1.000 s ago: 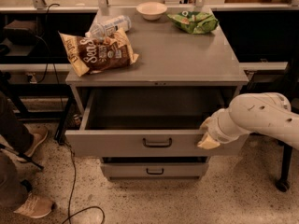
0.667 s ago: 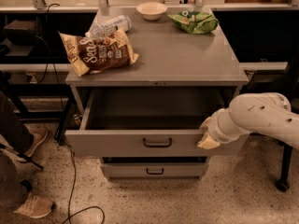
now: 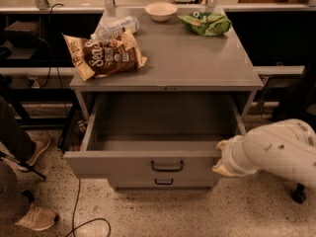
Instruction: Open top drawer
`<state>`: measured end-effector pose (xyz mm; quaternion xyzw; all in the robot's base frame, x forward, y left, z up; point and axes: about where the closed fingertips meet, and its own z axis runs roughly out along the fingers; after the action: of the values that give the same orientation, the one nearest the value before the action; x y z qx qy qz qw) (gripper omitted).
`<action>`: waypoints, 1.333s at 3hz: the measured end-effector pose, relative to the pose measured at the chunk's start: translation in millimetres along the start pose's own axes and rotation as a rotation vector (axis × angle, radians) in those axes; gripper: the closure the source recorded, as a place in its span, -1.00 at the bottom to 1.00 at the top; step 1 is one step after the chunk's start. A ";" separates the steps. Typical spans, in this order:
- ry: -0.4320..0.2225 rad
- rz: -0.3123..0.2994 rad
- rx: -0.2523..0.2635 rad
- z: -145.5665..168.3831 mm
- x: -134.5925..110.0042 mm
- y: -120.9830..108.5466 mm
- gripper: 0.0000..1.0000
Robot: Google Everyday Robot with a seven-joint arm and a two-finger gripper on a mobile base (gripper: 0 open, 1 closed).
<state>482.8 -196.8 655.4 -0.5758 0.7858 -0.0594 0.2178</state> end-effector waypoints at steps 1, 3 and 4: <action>0.012 0.052 0.042 -19.3 10.0 39.0 1.00; 0.010 0.079 0.075 -32.3 16.7 61.5 0.68; 0.010 0.078 0.077 -33.3 16.6 61.5 0.25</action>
Offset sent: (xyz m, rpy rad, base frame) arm -0.1005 -0.0002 0.0007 0.0196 -0.0752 -0.1333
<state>411.0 -197.2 659.6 -0.5356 0.8059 -0.0841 0.2380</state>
